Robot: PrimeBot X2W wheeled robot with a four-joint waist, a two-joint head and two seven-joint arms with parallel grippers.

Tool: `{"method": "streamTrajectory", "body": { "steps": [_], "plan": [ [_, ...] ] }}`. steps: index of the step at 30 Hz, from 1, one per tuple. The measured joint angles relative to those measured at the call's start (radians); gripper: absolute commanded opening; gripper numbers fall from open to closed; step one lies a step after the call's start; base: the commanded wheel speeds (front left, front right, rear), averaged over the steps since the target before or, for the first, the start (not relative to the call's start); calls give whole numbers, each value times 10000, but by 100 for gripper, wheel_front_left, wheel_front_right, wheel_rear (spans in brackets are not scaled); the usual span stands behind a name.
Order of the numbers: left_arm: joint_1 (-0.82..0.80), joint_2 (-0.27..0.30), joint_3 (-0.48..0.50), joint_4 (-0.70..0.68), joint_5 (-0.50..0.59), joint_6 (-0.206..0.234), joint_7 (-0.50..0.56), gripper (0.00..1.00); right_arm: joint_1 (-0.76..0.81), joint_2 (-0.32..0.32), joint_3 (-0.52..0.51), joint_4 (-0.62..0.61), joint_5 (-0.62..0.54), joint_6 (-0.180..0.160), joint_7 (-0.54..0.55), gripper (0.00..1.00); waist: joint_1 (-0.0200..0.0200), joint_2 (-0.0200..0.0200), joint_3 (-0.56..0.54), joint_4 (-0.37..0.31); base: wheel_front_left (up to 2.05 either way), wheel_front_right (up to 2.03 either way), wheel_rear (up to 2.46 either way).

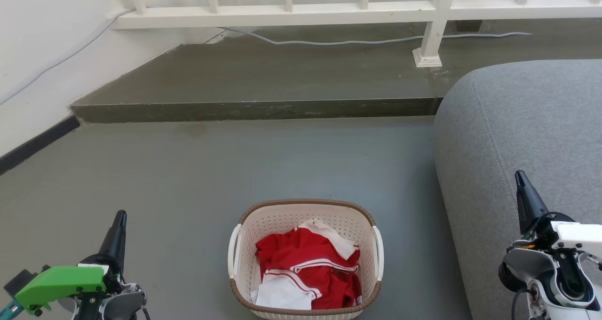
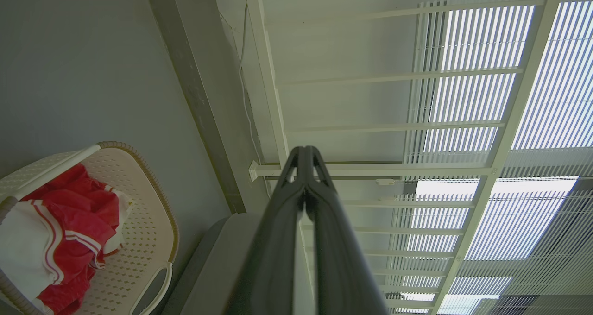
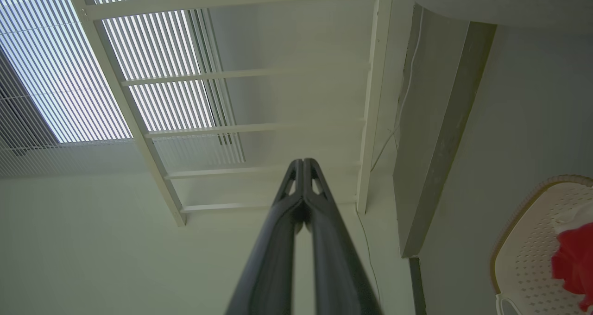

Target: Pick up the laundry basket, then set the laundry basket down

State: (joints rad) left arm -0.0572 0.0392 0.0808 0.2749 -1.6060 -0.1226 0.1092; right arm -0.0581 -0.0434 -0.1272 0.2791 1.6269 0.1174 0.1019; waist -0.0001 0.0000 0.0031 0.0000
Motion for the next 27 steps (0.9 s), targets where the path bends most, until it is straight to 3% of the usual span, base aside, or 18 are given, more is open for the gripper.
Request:
{"method": "streamTrajectory", "body": {
  "steps": [12, 13, 14, 15, 16, 17, 27],
  "plan": [
    [0, 0, 2, 0, 0, 0, 0, 0, 0, 2, -2, 0, -2, 0, 0, 0, 0, 0, 0, 0, 0, 0, 0],
    [0, 0, 2, 0, 0, 0, 2, 100, 0, 2, -2, 0, -2, 0, 0, 100, 0, 0, 0, 0, 0, 0, 0],
    [20, -10, -10, 63, 0, 4, 0, 100, 27, 17, 2, 52, 4, -17, -2, 100, 0, 0, 0, 0, 0, 0, 0],
    [81, -35, -23, 167, 0, 10, 0, 0, 103, 63, 10, 161, 6, -38, -2, 0, 0, 0, 0, 0, 0, 0, 0],
    [170, -81, -36, 282, 0, 12, 0, 0, 212, 125, 17, 270, 6, -44, -2, 0, 0, 0, 0, 0, 0, 0, 0],
    [242, -138, -52, 410, 0, 12, -2, 100, 332, 182, 27, 389, 6, -44, -2, 100, 1, 0, 1, -1, 0, 0, 0],
    [377, -215, -119, 326, 111, 12, -188, 100, 498, 247, 207, 276, -2, -44, -150, 100, 0, 0, 15, -5, 0, 0, 0]
  ]
}}
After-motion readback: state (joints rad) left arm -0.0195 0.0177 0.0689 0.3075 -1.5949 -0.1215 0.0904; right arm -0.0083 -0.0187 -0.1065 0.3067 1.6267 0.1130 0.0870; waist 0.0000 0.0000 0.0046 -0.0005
